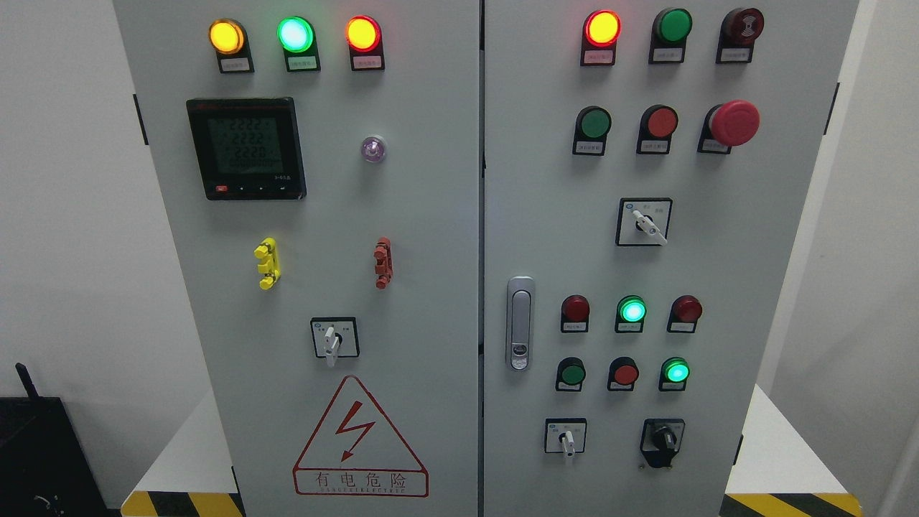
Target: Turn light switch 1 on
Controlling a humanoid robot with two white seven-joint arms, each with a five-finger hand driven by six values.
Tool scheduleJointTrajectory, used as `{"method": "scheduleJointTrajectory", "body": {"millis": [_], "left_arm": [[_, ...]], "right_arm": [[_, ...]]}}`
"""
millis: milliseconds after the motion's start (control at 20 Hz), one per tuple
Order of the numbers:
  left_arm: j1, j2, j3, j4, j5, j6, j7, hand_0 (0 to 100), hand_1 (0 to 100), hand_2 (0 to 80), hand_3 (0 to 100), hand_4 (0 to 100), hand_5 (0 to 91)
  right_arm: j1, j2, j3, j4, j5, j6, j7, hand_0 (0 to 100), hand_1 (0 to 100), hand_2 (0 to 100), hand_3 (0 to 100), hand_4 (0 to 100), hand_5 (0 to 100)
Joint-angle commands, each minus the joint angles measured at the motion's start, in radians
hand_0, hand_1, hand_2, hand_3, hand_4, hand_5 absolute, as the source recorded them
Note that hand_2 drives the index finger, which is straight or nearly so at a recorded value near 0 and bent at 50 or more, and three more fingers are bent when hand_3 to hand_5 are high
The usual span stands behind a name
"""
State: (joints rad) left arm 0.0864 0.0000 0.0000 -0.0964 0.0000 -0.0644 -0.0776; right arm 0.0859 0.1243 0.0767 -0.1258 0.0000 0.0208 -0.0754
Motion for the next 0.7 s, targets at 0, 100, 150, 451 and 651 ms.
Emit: {"method": "scheduleJointTrajectory", "body": {"millis": [0,100,150,451,651], "left_arm": [[0.001,0.032,0.017,-0.017,0.018,0.001,0.009,32,15,0.0,0,0,0.0],[0.001,0.034,0.017,-0.017,0.018,0.001,0.009,32,15,0.0,0,0,0.0],[0.001,0.034,0.017,-0.019,0.018,0.001,0.01,32,15,0.0,0,0,0.0],[0.015,0.037,0.02,-0.077,0.018,0.001,0.01,32,15,0.0,0,0,0.0],[0.099,0.06,0.029,-0.28,0.012,0.011,0.004,32,15,0.0,0,0,0.0]], "right_arm": [[0.0,0.0,0.0,0.0,-0.025,0.001,0.0,0,0,0,0,0,0],[0.0,0.0,0.0,0.0,-0.025,0.001,0.0,0,0,0,0,0,0],[0.0,0.0,0.0,0.0,-0.025,0.001,0.0,0,0,0,0,0,0],[0.0,0.0,0.0,0.0,-0.025,0.001,0.0,0,0,0,0,0,0],[0.0,0.0,0.0,0.0,-0.025,0.001,0.0,0,0,0,0,0,0]]}}
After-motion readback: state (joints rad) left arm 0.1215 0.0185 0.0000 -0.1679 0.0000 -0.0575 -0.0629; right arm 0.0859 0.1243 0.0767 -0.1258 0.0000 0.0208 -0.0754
